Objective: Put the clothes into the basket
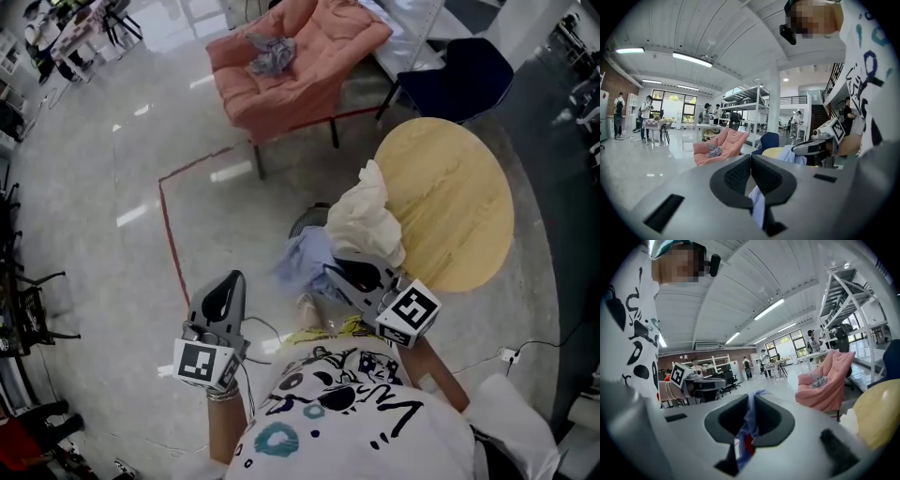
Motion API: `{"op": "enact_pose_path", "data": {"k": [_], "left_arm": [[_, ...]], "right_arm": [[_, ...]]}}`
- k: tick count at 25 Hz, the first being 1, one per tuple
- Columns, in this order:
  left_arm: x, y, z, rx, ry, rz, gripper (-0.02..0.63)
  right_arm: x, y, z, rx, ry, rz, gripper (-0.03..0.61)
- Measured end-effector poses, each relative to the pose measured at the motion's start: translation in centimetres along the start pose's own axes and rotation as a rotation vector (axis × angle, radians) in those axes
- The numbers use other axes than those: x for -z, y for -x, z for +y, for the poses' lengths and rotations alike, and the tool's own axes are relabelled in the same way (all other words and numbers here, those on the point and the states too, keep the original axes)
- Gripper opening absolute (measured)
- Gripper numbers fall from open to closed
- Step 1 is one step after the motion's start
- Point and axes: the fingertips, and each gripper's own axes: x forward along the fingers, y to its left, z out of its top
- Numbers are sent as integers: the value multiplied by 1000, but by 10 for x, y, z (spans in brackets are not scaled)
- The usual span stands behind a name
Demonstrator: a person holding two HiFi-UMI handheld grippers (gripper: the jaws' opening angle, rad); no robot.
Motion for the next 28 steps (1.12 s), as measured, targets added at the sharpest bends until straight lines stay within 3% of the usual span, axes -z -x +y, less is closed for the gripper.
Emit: {"op": "enact_pose_path", "data": {"k": [11,20,28], "left_arm": [[12,34,22,-91,63,0,16],[4,7,25,-153,67,-12,17],[-4,-21,11,-158,83,-3,15]], "right_arm": [[5,-29,28,-110,37,80,52],[2,-27,14,-208,56,125,51],[-6,-18,2,-230,101,154,51]]}}
